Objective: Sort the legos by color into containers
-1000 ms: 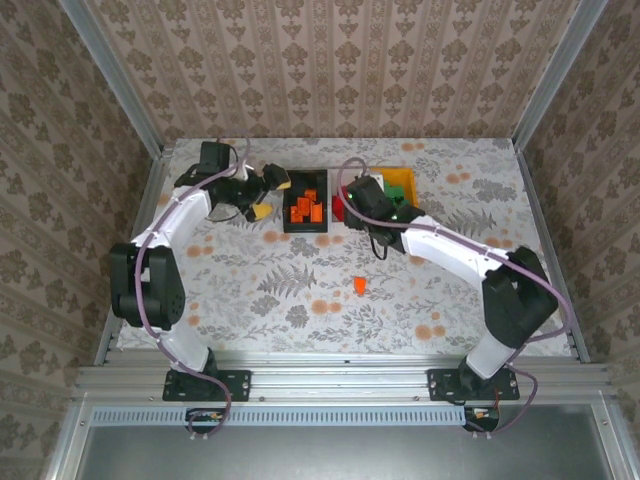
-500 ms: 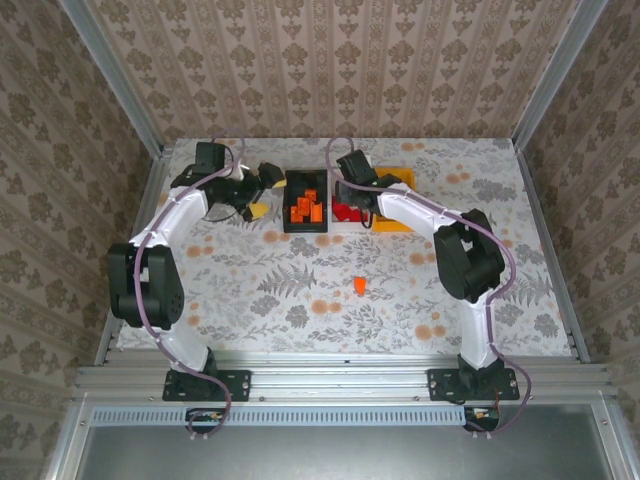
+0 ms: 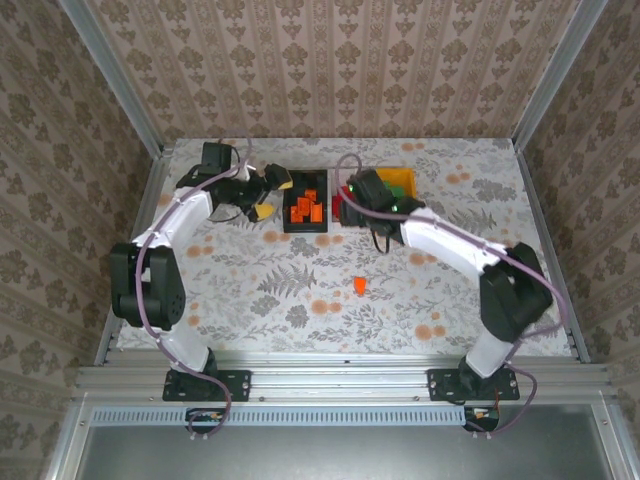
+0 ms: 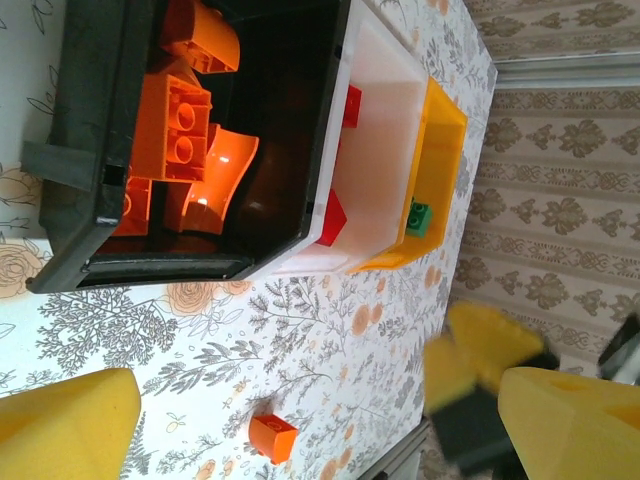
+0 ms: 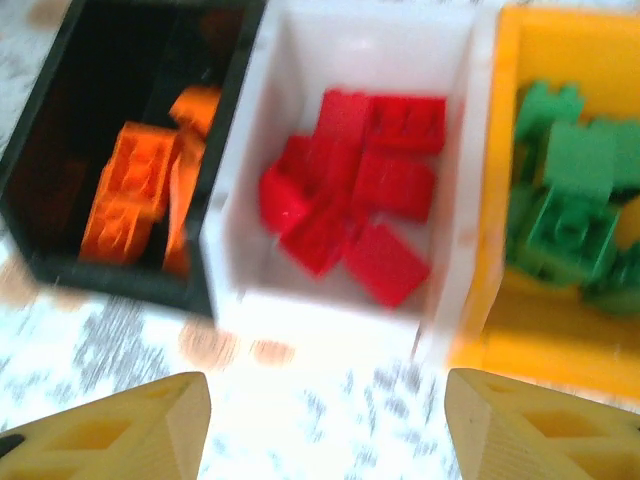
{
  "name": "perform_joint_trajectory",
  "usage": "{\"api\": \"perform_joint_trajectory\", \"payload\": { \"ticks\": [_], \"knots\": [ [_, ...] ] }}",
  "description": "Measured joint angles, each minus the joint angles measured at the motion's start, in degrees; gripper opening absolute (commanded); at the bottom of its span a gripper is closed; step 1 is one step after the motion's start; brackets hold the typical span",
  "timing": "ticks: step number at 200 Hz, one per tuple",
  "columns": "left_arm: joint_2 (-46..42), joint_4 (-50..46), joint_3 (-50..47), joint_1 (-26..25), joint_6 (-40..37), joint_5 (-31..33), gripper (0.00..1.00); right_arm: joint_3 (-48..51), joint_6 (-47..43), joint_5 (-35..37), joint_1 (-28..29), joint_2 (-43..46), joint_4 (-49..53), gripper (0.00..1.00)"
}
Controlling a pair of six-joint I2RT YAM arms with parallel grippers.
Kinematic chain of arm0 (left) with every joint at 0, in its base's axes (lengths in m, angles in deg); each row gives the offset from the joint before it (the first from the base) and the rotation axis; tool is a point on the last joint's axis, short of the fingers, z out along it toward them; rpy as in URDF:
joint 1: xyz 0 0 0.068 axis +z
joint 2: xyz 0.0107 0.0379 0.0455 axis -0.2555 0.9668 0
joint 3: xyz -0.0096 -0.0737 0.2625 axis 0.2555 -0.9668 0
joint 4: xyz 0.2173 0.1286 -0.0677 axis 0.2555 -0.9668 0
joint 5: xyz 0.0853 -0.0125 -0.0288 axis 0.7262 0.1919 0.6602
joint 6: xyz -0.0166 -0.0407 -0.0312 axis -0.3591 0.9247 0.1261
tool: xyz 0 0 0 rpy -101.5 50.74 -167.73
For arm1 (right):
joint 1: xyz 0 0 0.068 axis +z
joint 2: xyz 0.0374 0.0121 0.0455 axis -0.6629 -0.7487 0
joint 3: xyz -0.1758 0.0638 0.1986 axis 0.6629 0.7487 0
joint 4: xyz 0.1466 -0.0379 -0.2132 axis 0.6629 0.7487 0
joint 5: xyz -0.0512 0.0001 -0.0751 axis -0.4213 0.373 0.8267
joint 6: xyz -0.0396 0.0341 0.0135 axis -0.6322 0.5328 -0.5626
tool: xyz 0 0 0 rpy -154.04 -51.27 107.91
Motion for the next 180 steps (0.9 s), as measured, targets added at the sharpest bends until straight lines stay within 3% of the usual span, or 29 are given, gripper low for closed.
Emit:
{"api": "perform_joint_trajectory", "payload": {
  "ticks": [23, 56, 125, 180],
  "knots": [
    [0.0, 0.0, 0.0, -0.3, 0.0, 0.0, 1.00, 10.9, 3.9, -0.5, 5.8, 5.9, 0.1, 0.71],
    [0.0, 0.0, 0.0, -0.3, 0.0, 0.0, 1.00, 19.5, 10.3, -2.0, 9.6, 6.2, 0.5, 0.69],
    [0.0, 0.0, 0.0, -0.4, 0.0, 0.1, 1.00, 20.0, 14.0, -2.8, 9.7, -1.1, -2.3, 0.53],
    [0.0, 0.0, 0.0, -0.4, 0.0, 0.0, 1.00, 19.6, 14.1, -2.3, 9.9, -2.2, -3.5, 0.31]
  ]
}}
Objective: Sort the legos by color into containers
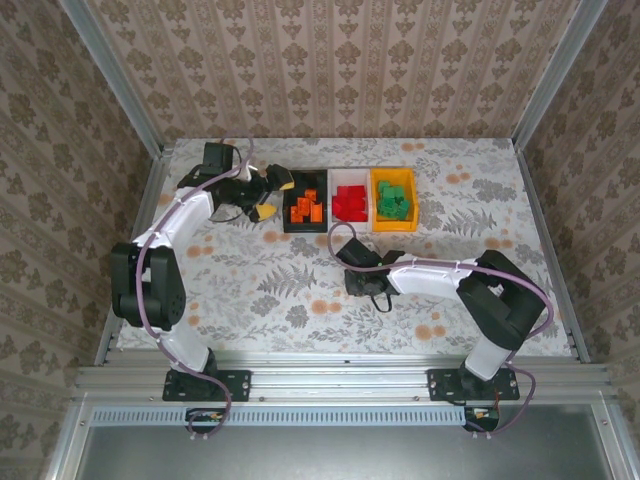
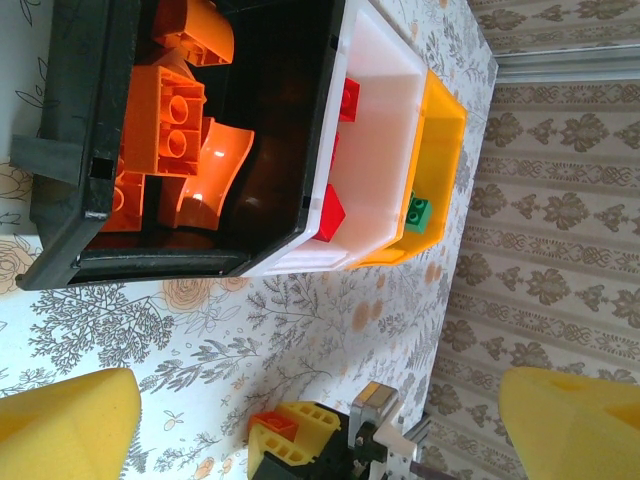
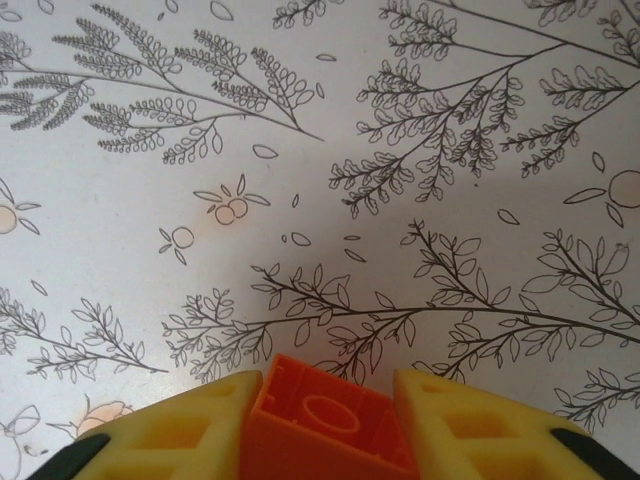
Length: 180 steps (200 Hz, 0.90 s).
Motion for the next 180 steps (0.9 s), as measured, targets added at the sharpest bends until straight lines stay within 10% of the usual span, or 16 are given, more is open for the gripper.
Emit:
{"api": "perform_joint_trajectory", "payload": {
  "ticks": [101, 180],
  "knots": [
    [-2.1, 0.0, 0.0, 3.9, 0.3, -0.5, 1.00, -20.2, -6.5, 3.4, 1.2, -1.8, 1.7, 0.29],
    [-2.2, 0.9, -0.1, 9.8, 1.7, -1.2, 1.00, -45.3, -12.2, 2.6, -2.2, -19.4, 4.1, 0.30]
  ]
}}
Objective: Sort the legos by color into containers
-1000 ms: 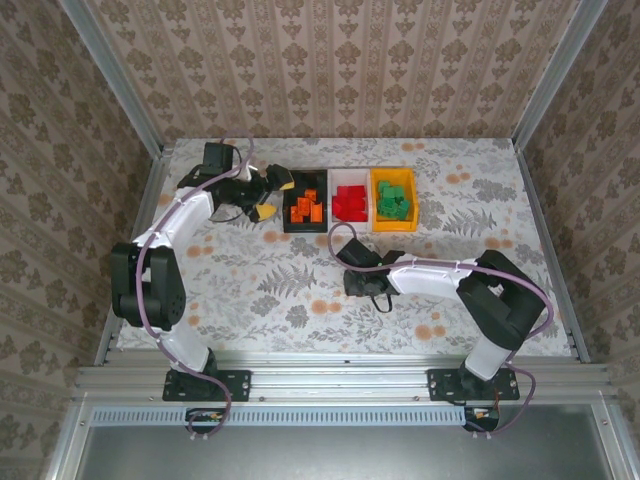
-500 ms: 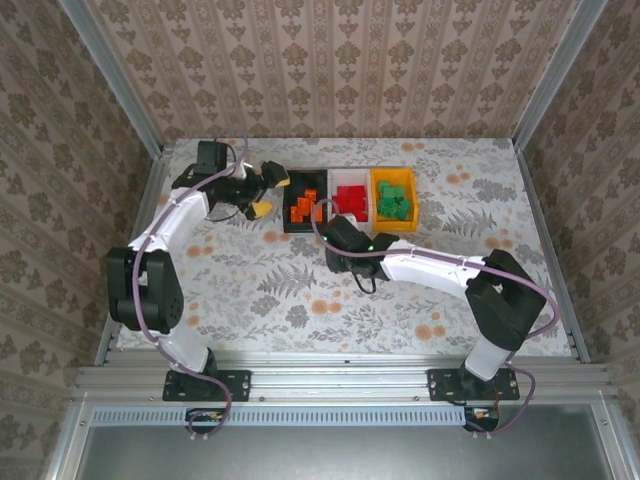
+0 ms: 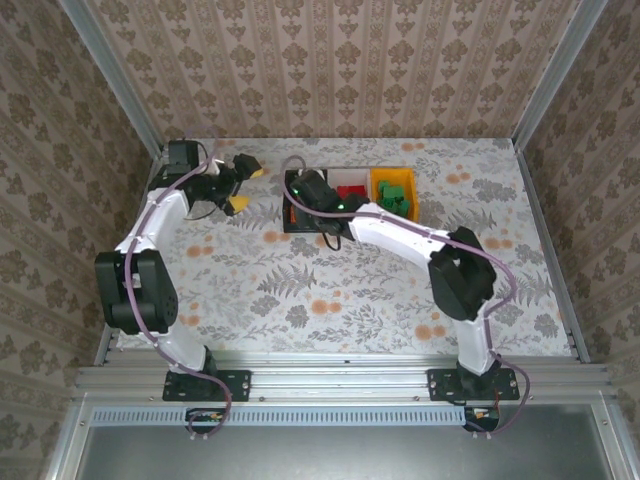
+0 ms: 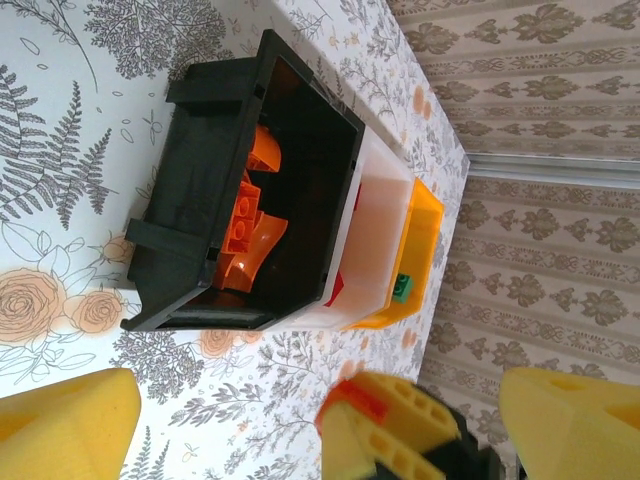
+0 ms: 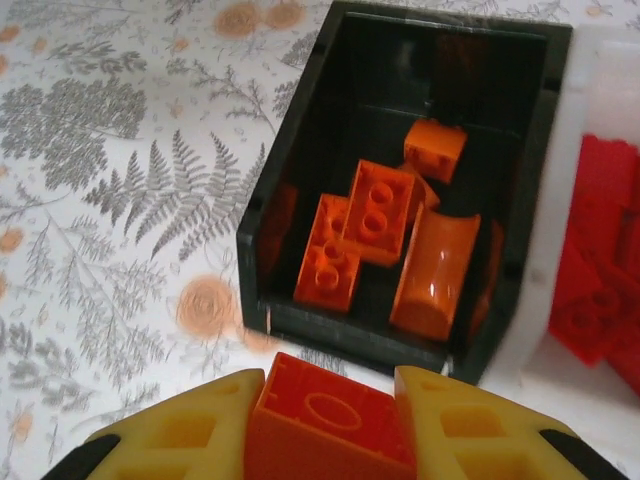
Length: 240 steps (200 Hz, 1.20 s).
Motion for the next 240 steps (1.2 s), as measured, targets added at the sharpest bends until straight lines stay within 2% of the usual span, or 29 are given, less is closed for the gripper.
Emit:
{"api": "perform_joint_trajectory", "payload": {
  "ticks": [33, 48, 83, 95, 118, 139, 159, 163, 166, 168, 189, 201, 222, 233, 240],
  "knots": [
    [0.0, 0.6, -0.2, 0.0, 0.2, -0.6, 1.00, -8.5, -1.3, -0.9, -2.3, -8.0, 1.9, 0.31],
    [0.0, 0.7, -0.3, 0.1, 0.4, -0.7, 1.00, -11.1, -1.7, -1.3, -3.3, -10.7, 3.3, 0.35],
    [0.0, 0.9, -0.5, 0.0, 0.6, -0.9, 1.00, -18.2, -3.4, -3.0, -5.2, -16.2, 6.8, 0.54],
    [0.0, 1.2, -0.5, 0.0, 0.6, -1.0, 1.00, -19.8, -4.2, -3.0, -5.6, -16.8, 7.8, 0.58],
    [0.0, 1.6, -0.5, 0.0, 0.7, -1.2, 1.00, -21.3, -5.1, -3.0, -5.8, -16.7, 8.7, 0.59],
    [0.0, 2.0, -0.5, 0.0, 0.6, -1.4, 1.00, -18.3, -5.5, -3.0, -5.6, -13.9, 8.2, 0.63],
    [-0.7, 1.4, -0.3, 0.0, -1.1, -0.9, 1.00, -7.9, -6.2, -3.2, -5.1, -4.9, 5.8, 0.75],
    [-1.1, 0.9, -0.2, -0.1, -1.9, -0.3, 1.00, -5.2, -6.1, -3.2, -5.0, -2.1, 5.3, 0.84],
    [-1.4, 0.3, 0.0, -0.2, -2.5, 0.3, 1.00, -3.1, -6.6, -3.5, -4.9, -0.3, 4.3, 0.97],
    [-1.6, 0.0, 0.1, -0.2, -2.8, 0.5, 1.00, -1.7, -6.6, -3.5, -4.9, 1.2, 4.0, 0.99],
    [-6.6, -4.4, 2.1, -2.3, -8.6, 9.8, 1.00, 14.1, -9.5, -3.9, -3.6, 19.6, -3.3, 1.00],
    [-11.8, -5.4, 2.3, -6.4, -11.4, 19.4, 1.00, 21.6, -12.0, -3.3, -2.1, 30.1, -7.5, 1.00],
    [-25.2, 1.1, -4.6, -20.2, -16.8, 40.9, 1.00, 33.1, -15.2, -0.1, 0.0, 44.4, -16.9, 1.00],
    [-31.4, 7.2, -12.0, -27.6, -20.6, 51.1, 1.00, 38.2, -15.7, 3.6, -0.2, 48.6, -20.5, 1.00],
    [-34.0, 10.4, -16.6, -30.0, -23.1, 56.6, 1.00, 41.2, -16.0, 6.0, -1.3, 50.2, -21.8, 1.00]
  ]
}}
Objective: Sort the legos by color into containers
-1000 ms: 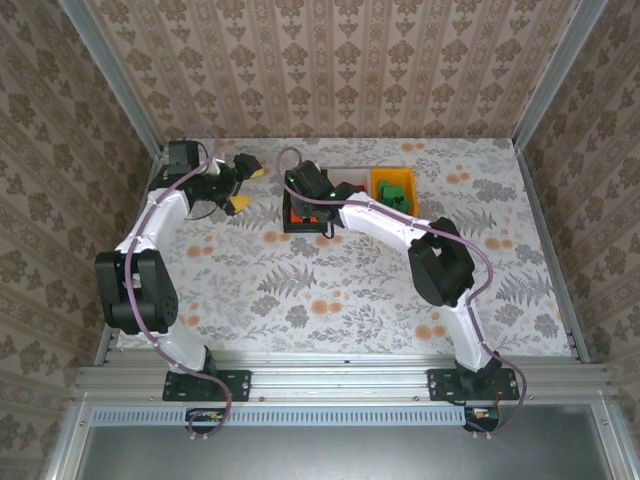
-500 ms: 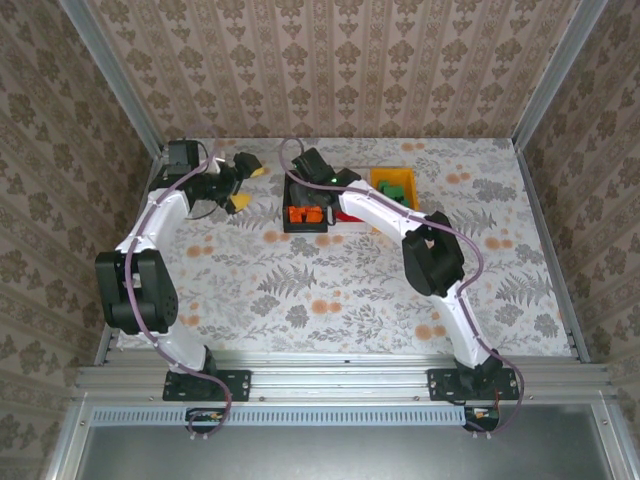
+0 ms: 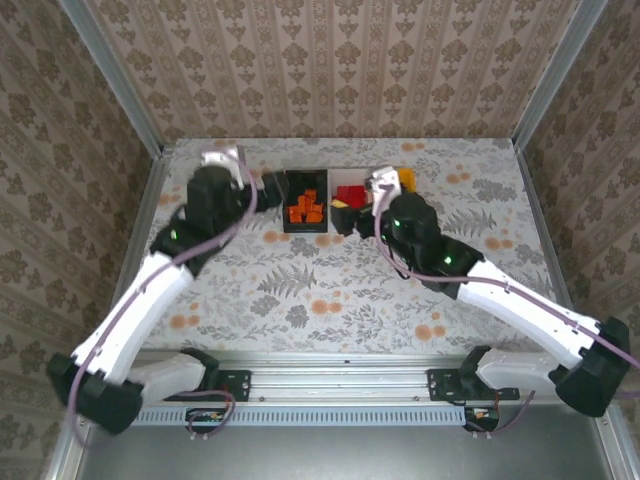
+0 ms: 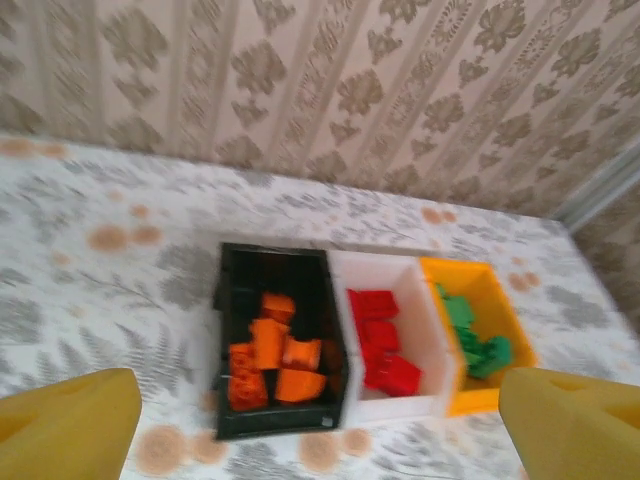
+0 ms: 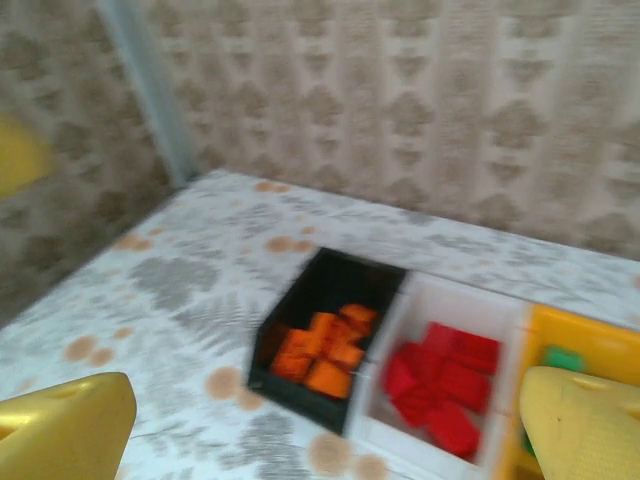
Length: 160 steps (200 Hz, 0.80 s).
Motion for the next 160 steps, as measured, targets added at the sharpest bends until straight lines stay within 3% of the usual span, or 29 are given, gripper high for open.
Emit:
{"api": "perform_joint_trajectory", "payload": {
  "ticks": [16, 41, 57, 95, 141, 160],
  "knots": [
    [-1.2, 8.9, -10.4, 2.1, -5.8, 8.1, 1.00, 7.0, -1.7, 3.1, -4.4, 1.3, -2.4, 1.00],
    [-0.5, 22.1, -28.6, 13.8, -12.2, 7.8, 1.00, 19.9, -7.0, 3.3, -12.7, 4.3, -8.3, 1.00],
    [-0.3, 27.3, -36.5, 16.8, -18.4, 7.5, 1.00, 26.4, -10.5, 2.1, -17.9, 7.5, -12.4, 1.00],
    [8.6, 44.3, -39.3, 18.0, -29.3, 6.0, 1.00, 34.2, -12.6, -4.2, -30.1, 6.8, -26.1, 1.00],
    [24.2, 64.9, -42.9, 25.5, -31.4, 1.4, 1.00, 40.3, -12.5, -10.8, -36.7, -11.9, -45.3, 1.00],
    [26.9, 66.7, -43.9, 29.7, -30.2, -1.7, 1.00, 40.5, -12.5, -12.2, -37.4, -19.5, -52.7, 1.00]
  ]
}}
